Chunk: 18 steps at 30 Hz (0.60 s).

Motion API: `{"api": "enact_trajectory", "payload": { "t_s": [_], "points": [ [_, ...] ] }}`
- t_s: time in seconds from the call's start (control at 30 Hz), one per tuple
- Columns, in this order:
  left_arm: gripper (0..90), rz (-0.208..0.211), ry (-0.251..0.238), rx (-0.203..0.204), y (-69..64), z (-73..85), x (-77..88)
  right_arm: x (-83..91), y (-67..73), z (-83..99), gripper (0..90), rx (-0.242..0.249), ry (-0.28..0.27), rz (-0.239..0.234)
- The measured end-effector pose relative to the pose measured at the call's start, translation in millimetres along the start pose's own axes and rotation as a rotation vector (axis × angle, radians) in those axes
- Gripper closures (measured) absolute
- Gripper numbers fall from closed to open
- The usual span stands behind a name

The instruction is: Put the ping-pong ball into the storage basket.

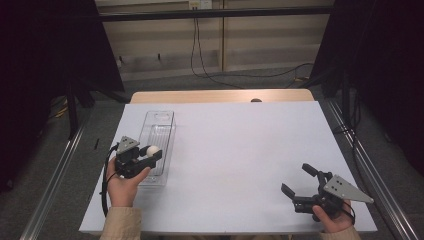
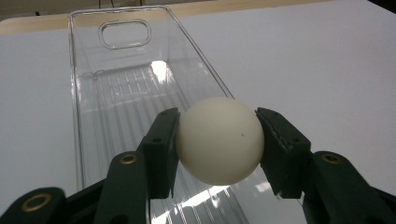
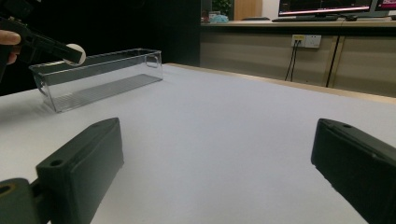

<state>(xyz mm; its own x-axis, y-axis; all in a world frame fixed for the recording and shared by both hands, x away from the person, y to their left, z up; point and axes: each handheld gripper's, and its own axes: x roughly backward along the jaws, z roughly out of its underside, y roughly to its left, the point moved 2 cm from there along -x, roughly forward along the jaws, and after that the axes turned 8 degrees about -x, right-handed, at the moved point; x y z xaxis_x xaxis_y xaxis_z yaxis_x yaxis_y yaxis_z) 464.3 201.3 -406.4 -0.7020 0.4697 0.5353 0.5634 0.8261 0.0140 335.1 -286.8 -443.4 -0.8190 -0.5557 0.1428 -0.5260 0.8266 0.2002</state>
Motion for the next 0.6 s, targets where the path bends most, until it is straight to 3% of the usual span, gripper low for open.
{"api": "enact_trajectory", "payload": {
  "t_s": [0.6],
  "points": [
    [51.3, -0.018, 0.023, -0.008, 1.5, 4.0, -2.8, 0.0, 0.1, 0.0, 1.8, 0.002, 0.001, -0.003]
  ]
}}
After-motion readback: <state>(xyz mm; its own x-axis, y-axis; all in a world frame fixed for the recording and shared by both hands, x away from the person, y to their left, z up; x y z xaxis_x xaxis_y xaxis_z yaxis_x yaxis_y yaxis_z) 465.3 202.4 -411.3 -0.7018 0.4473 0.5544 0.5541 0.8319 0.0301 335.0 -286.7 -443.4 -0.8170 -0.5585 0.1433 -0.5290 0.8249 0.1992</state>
